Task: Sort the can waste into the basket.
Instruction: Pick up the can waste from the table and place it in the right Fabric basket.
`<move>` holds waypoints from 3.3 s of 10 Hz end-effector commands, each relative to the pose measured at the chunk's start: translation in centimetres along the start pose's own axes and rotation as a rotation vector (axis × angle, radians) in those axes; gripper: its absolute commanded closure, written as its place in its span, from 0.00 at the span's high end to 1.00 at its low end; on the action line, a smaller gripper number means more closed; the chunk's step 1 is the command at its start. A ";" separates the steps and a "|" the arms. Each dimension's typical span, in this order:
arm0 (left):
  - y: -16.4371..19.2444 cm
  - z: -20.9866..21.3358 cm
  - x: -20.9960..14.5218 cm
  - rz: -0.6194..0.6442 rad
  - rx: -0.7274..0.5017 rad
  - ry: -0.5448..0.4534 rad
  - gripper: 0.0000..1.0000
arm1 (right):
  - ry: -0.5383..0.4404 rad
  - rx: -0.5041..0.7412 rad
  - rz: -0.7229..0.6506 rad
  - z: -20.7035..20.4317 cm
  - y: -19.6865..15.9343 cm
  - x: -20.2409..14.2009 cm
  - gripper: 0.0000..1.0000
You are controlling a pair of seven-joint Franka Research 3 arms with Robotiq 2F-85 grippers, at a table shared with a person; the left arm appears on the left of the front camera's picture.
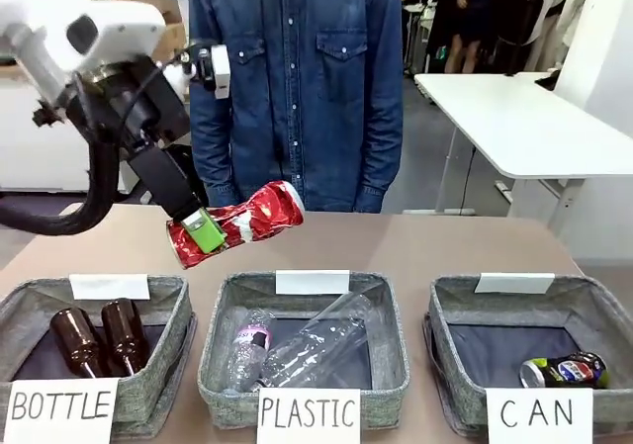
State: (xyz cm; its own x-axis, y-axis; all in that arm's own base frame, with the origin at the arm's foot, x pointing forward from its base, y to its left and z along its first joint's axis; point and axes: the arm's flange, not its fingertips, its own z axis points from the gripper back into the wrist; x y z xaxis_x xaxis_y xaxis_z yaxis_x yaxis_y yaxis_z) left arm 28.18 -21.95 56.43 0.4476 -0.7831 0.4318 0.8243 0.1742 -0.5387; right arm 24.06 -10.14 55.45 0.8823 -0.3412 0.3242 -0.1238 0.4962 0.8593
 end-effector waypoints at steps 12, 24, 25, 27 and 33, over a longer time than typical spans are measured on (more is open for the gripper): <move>-4.5 -22.1 25.6 -0.571 0.319 0.278 0.48 | -0.026 -0.150 -0.285 10.8 -5.0 -0.2 1.00; -2.3 -32.0 30.3 -0.605 0.507 0.366 1.00 | -0.054 -0.140 -0.279 11.7 -5.7 -1.0 1.00; -2.3 -32.0 30.2 -0.605 0.507 0.362 1.00 | -0.054 -0.140 -0.279 11.7 -5.7 -1.0 1.00; -2.3 -31.5 30.0 -0.603 0.508 0.348 1.00 | -0.054 -0.140 -0.279 11.7 -5.7 -1.0 1.00; -2.2 -24.5 26.0 -0.515 0.394 0.245 1.00 | -0.058 -0.150 -0.288 11.6 -5.8 -0.9 1.00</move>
State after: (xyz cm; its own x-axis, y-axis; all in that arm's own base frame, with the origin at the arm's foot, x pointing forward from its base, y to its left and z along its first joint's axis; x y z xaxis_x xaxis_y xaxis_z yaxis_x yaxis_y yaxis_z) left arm 30.52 -62.48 50.35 -0.1114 -0.9453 0.3066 0.9936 -0.1009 0.0499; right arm 18.67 -22.00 54.74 0.8434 -0.5278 0.1008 0.2002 0.4827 0.8526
